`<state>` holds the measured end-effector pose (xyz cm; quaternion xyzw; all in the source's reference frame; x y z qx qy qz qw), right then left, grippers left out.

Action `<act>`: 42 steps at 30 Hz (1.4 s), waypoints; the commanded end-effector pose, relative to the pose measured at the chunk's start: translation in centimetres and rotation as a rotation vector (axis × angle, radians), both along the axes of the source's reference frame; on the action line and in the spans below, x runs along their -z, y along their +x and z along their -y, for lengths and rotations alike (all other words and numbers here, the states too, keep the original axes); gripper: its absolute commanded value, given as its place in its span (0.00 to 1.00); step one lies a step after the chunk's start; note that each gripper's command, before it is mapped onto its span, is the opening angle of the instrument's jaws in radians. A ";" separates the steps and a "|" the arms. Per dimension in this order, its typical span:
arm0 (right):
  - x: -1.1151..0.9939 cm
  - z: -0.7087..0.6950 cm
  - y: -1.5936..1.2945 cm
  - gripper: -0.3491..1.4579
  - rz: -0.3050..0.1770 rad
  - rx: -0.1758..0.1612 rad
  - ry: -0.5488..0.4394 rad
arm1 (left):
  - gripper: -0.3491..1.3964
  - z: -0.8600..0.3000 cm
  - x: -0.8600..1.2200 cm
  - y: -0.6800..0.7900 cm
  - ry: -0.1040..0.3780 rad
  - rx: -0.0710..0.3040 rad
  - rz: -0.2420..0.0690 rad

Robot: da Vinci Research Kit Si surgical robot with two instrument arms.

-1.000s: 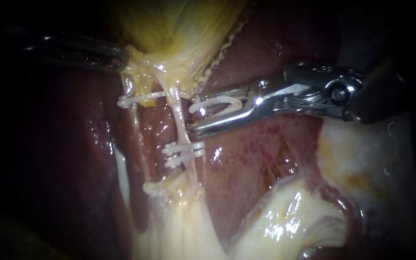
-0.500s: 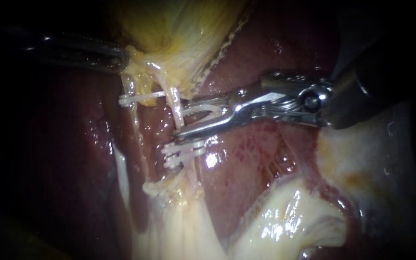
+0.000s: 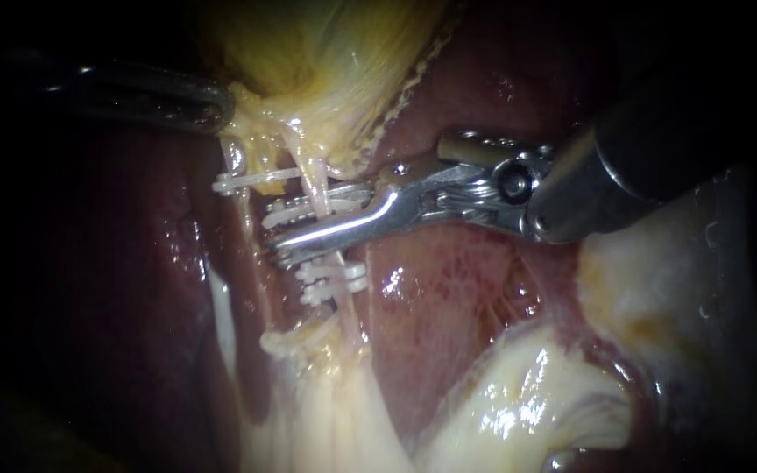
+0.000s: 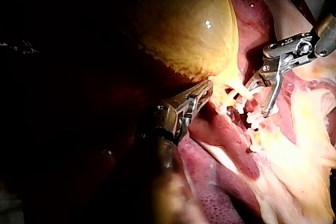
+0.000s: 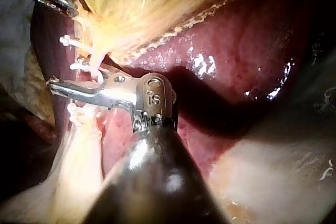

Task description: Clipping third clip right tube

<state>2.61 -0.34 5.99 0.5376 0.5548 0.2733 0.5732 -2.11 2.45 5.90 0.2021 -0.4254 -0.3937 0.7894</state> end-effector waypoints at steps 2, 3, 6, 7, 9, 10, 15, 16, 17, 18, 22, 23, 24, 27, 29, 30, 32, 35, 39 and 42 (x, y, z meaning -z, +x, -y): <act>0.08 -0.04 -0.02 0.45 -0.016 -0.005 0.010 | 0.00 0.00 0.00 0.00 0.000 0.000 0.000; 0.11 -0.05 -0.02 0.45 -0.019 -0.006 0.012 | 0.00 0.00 0.00 0.00 0.000 0.000 0.000; 0.18 -0.10 -0.05 0.44 -0.026 -0.009 0.019 | 0.00 0.00 0.01 0.00 0.000 0.000 0.000; 0.19 -0.11 -0.06 0.44 -0.025 -0.009 0.027 | 0.00 0.00 0.01 0.00 0.000 0.000 0.000; 0.19 -0.12 -0.06 0.44 -0.023 -0.012 0.027 | 0.00 0.00 0.01 0.00 0.000 0.000 0.000; 0.18 -0.13 -0.06 0.44 -0.023 -0.015 0.027 | 0.00 0.00 0.01 0.00 0.000 0.000 0.000; 0.18 -0.15 -0.06 0.41 -0.019 -0.015 0.033 | 0.00 0.00 0.01 0.00 0.000 0.000 0.000; 0.18 -0.15 -0.06 0.40 -0.015 -0.014 0.039 | 0.00 0.00 0.01 0.00 0.000 0.000 0.000; 0.18 -0.16 -0.05 0.37 -0.015 -0.015 0.039 | 0.00 0.00 0.01 0.00 0.000 0.000 0.000; 0.17 -0.17 -0.04 0.36 -0.013 -0.014 0.044 | 0.00 0.00 0.01 0.00 0.000 0.000 0.000; 0.16 -0.18 0.04 0.29 -0.005 -0.021 0.062 | 0.00 0.00 0.01 0.00 0.000 0.000 0.000; 0.16 -0.18 0.05 0.27 -0.002 -0.022 0.067 | 0.00 0.00 0.01 0.00 0.000 0.000 0.000; 0.16 -0.18 0.07 0.25 0.001 -0.024 0.073 | 0.00 0.00 0.00 0.00 0.000 0.000 0.000; 0.17 -0.18 0.08 0.20 0.001 -0.027 0.073 | 0.00 0.00 0.00 0.00 0.000 0.000 0.000; 0.17 -0.18 0.08 0.16 0.004 -0.026 0.079 | 0.00 0.00 0.00 0.00 0.000 0.000 0.000; 0.17 -0.18 0.08 0.14 0.004 -0.026 0.079 | 0.00 0.00 0.00 0.00 0.000 0.000 0.000; 0.17 -0.18 0.08 0.11 0.010 -0.024 0.089 | 0.00 0.00 0.00 0.00 0.000 0.000 0.000; 0.17 -0.18 0.08 0.02 0.012 -0.023 0.095 | 0.00 0.00 0.00 0.00 0.000 0.000 0.000; 0.16 -0.17 0.08 0.00 0.017 -0.021 0.105 | 0.00 0.00 0.00 0.00 0.000 0.000 0.000; 0.16 -0.16 0.07 0.00 0.018 -0.022 0.104 | 0.00 0.00 0.00 0.00 0.000 0.000 0.000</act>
